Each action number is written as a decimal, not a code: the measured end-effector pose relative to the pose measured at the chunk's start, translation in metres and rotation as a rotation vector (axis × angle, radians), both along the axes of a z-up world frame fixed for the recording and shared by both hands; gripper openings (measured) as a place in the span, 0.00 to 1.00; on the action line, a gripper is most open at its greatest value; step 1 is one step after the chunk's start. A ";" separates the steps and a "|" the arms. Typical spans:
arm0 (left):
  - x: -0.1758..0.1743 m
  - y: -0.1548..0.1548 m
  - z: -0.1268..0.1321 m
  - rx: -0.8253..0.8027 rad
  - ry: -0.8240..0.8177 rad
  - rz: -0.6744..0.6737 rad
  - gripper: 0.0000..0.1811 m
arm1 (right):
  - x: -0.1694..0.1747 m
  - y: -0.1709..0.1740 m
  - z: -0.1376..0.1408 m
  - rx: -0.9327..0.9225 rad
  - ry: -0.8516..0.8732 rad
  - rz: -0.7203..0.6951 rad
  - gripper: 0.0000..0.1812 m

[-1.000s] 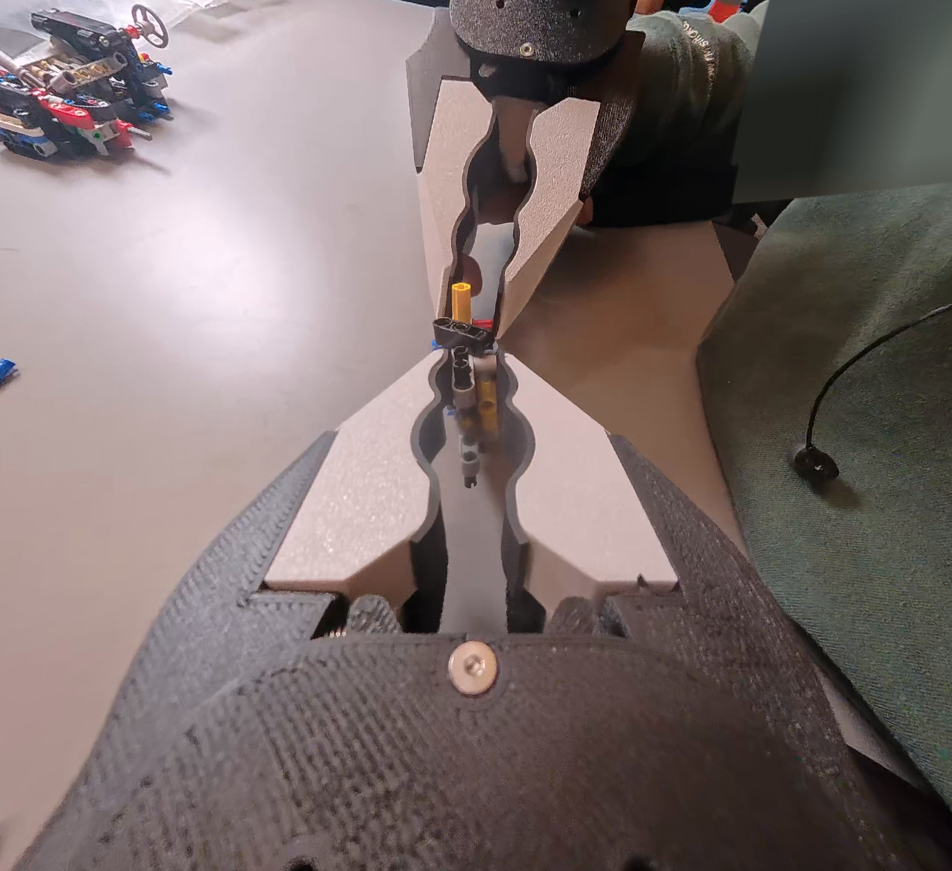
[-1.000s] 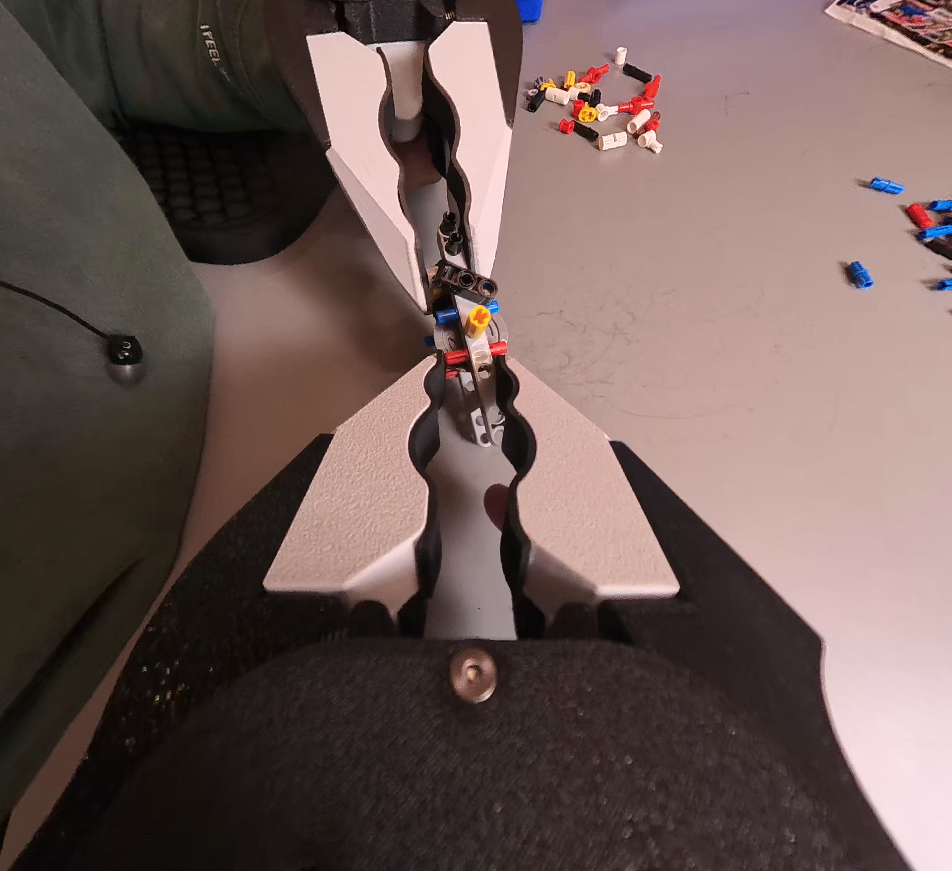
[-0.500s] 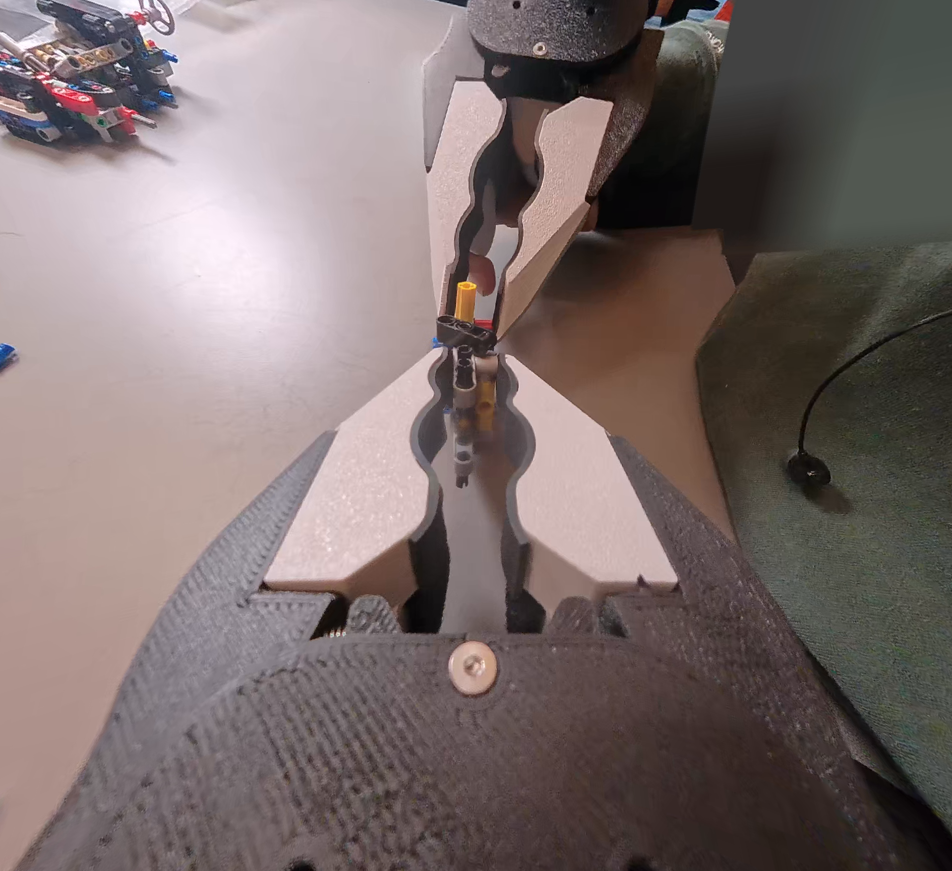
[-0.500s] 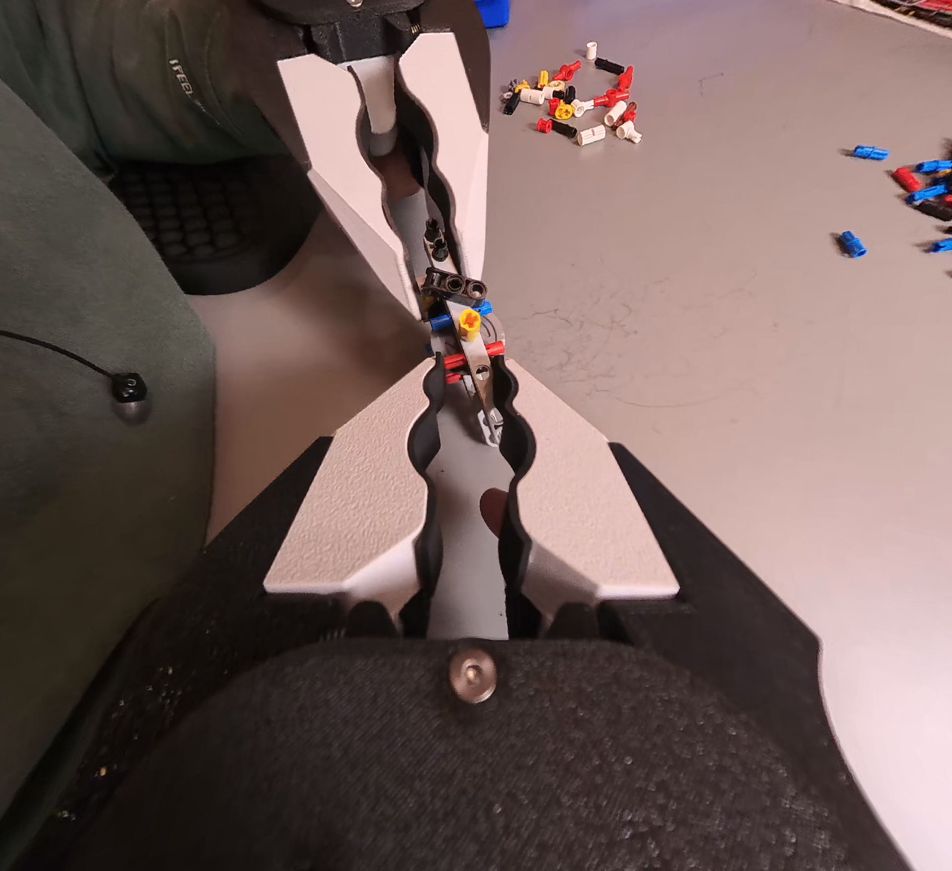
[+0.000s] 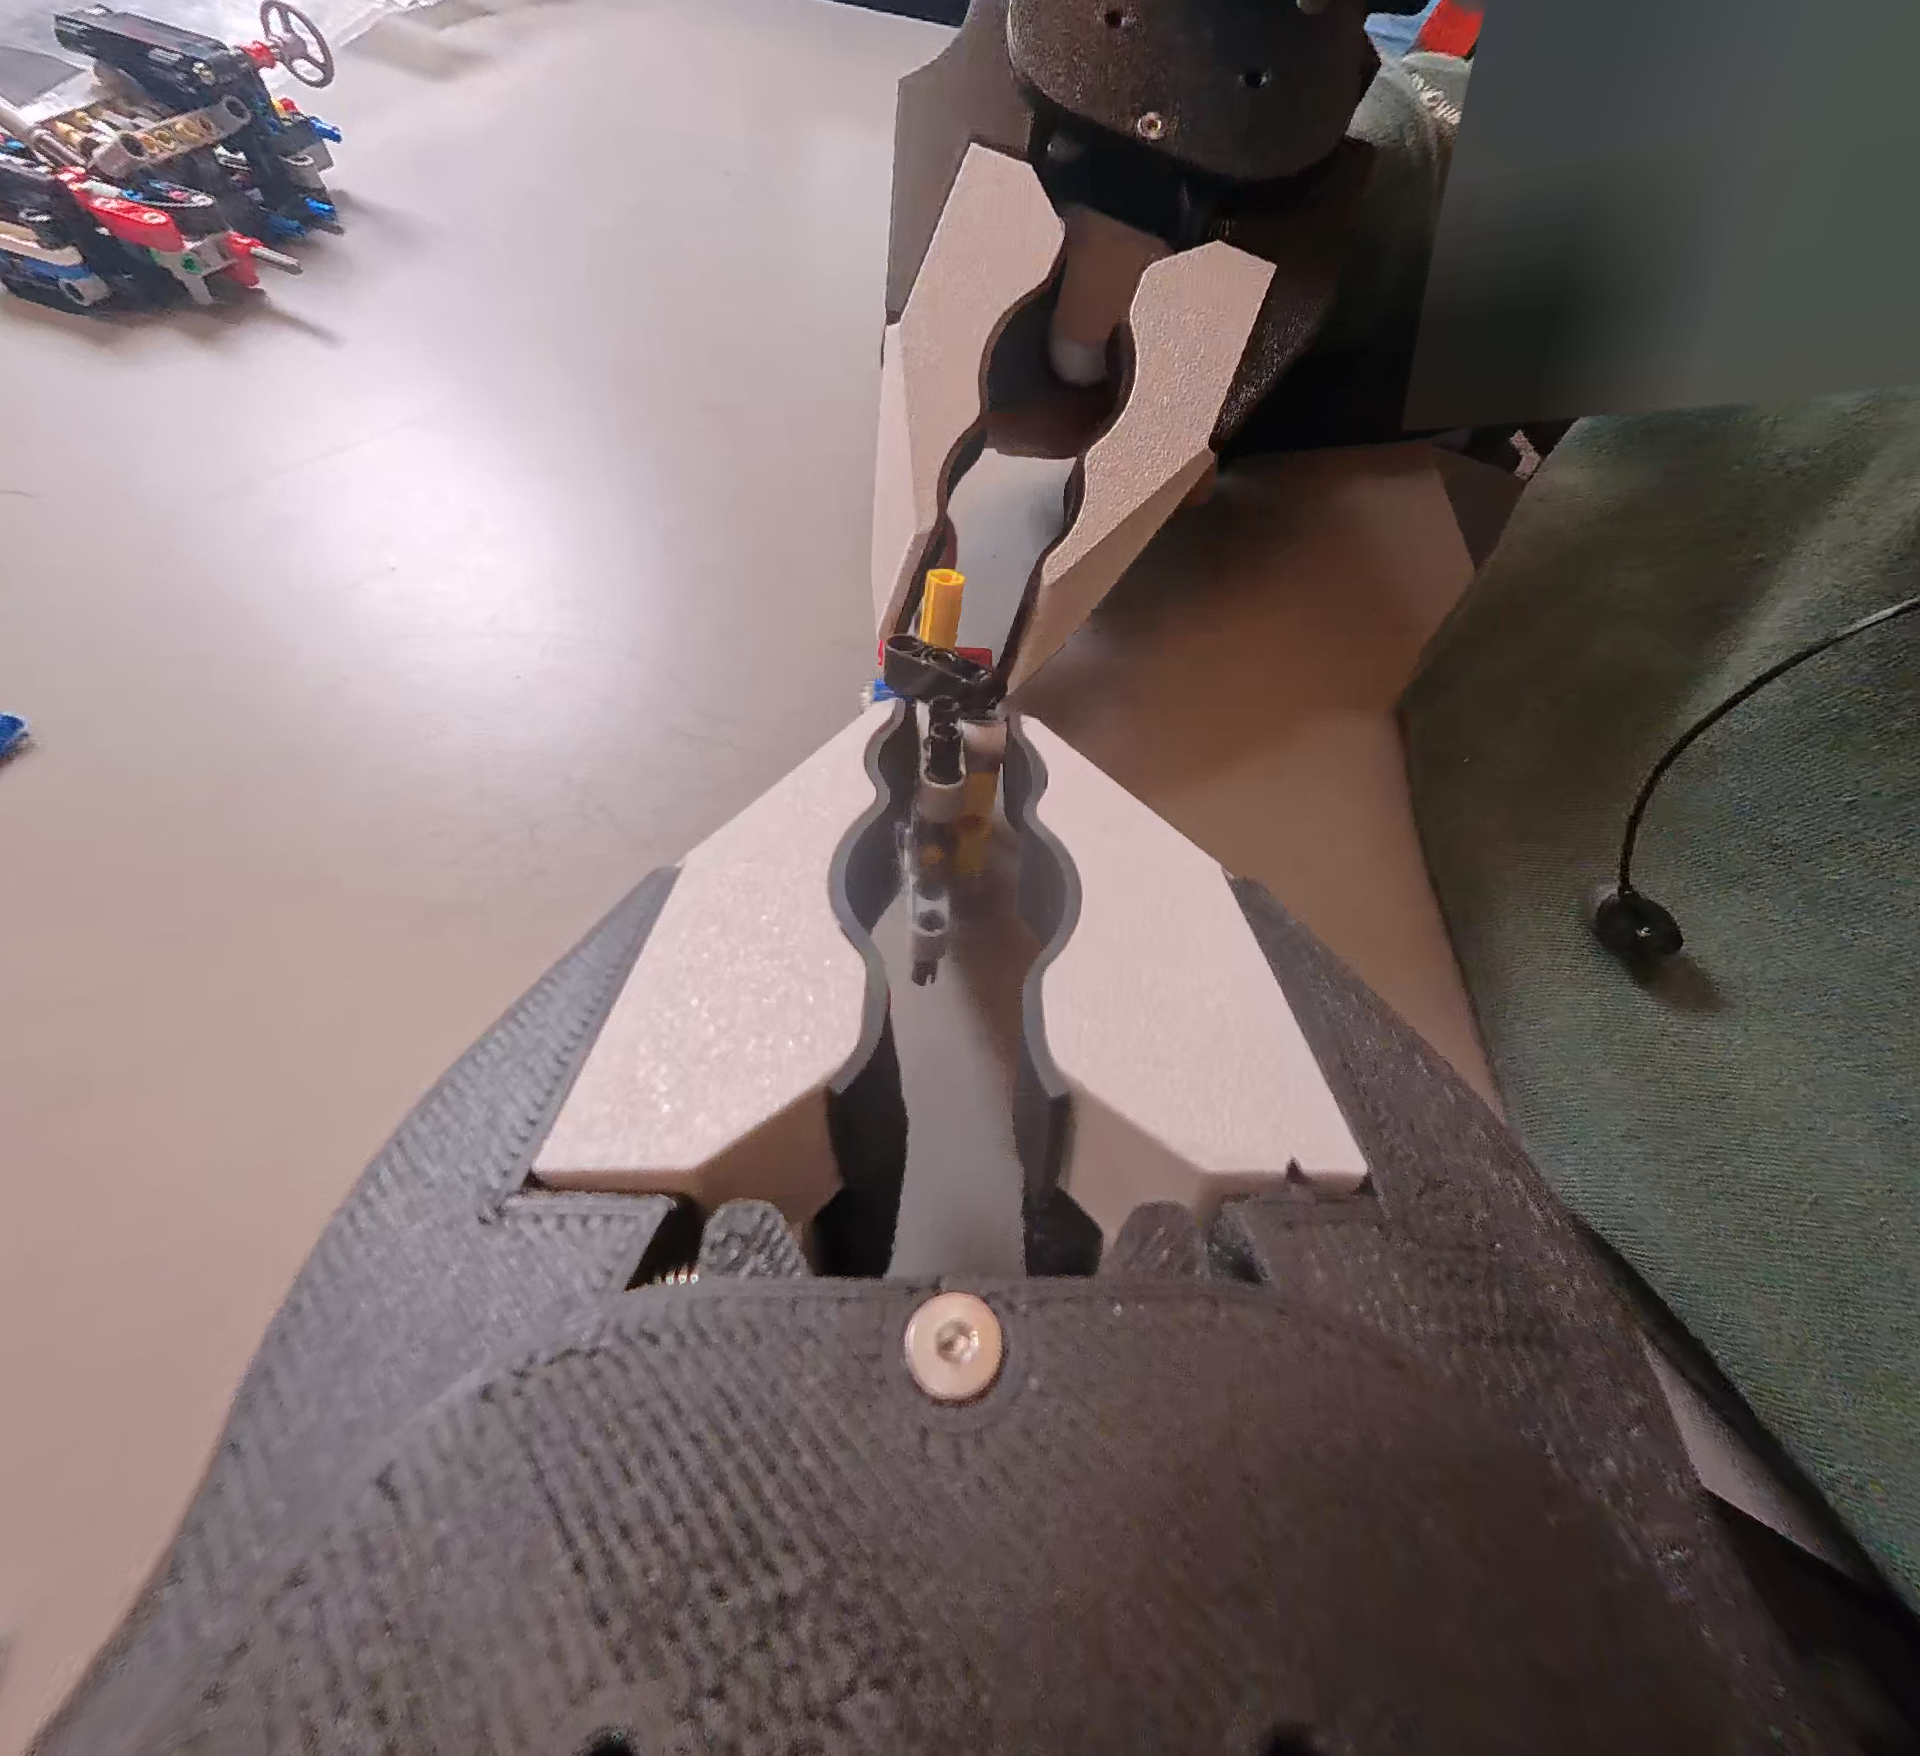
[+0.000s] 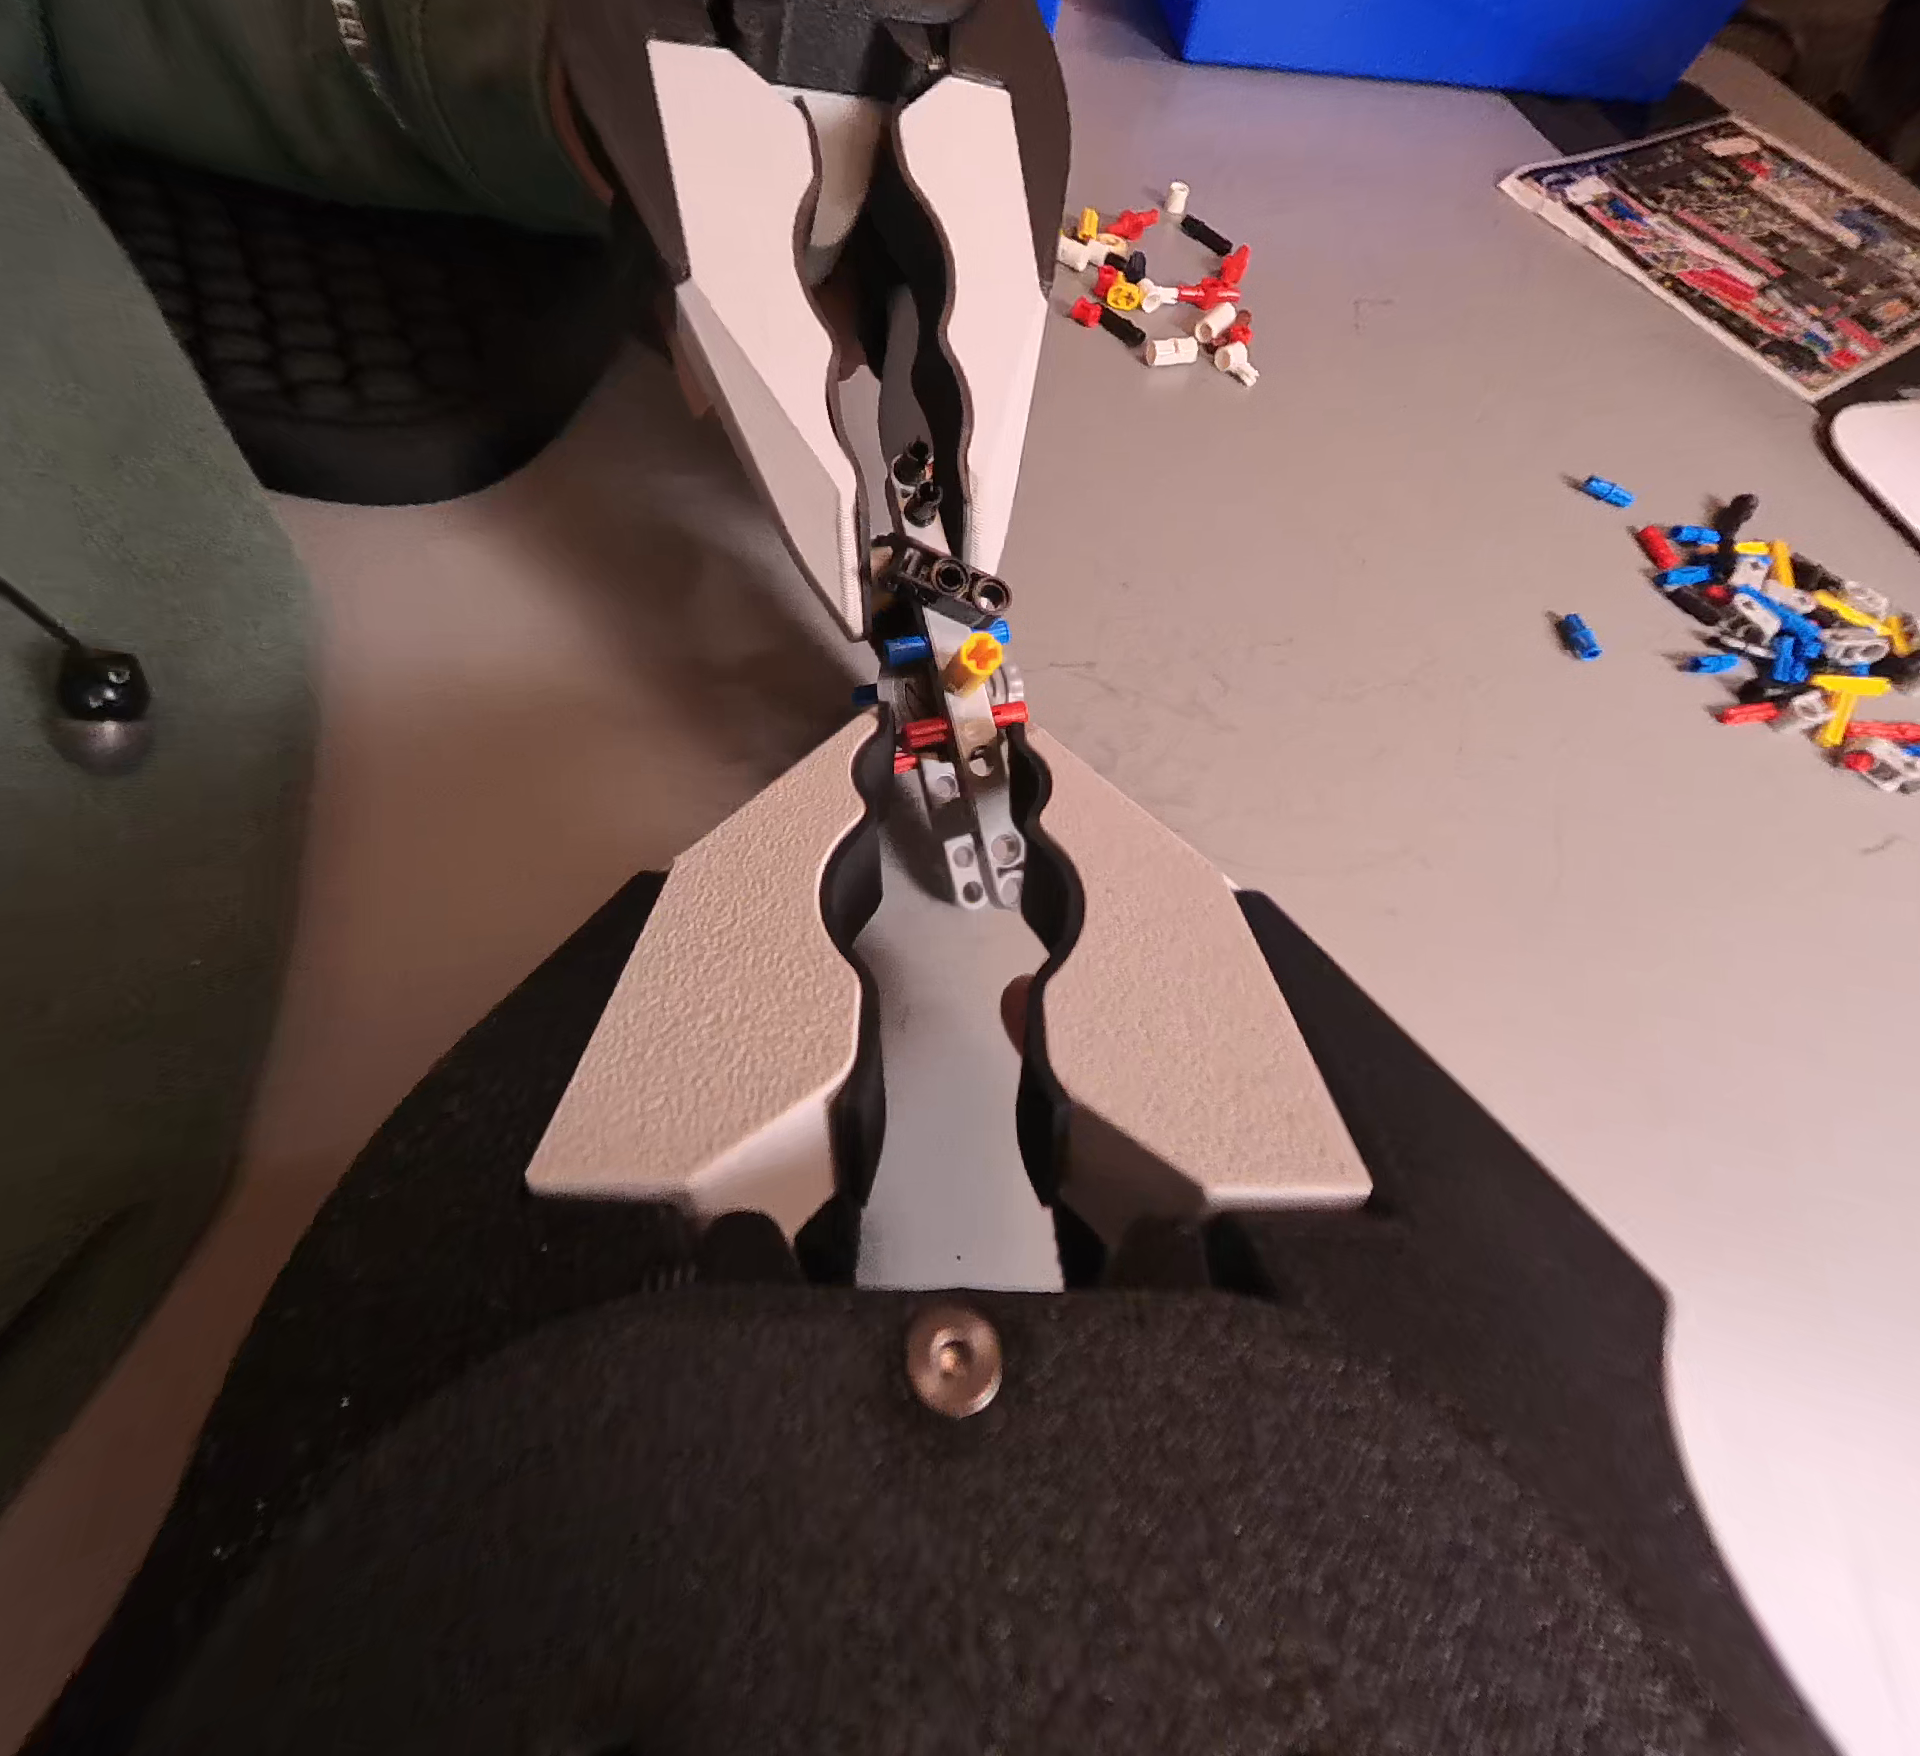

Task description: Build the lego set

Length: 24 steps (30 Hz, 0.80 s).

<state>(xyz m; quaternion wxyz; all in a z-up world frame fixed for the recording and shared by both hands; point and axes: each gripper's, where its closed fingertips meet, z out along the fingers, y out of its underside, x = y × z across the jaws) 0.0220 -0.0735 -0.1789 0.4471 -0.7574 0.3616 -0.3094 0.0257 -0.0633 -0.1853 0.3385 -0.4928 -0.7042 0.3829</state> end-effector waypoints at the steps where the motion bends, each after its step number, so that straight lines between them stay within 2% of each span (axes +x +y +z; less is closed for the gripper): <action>1: 0.001 -0.001 0.000 -0.002 -0.003 -0.004 0.08 | 0.000 0.000 0.000 0.018 0.014 0.011 0.11; 12: 0.002 -0.001 0.000 -0.001 -0.004 -0.007 0.08 | 0.001 -0.001 0.000 -0.009 0.009 0.033 0.10; 24: 0.005 -0.002 0.000 -0.001 -0.009 -0.019 0.08 | 0.007 -0.002 0.001 -0.189 0.010 0.096 0.10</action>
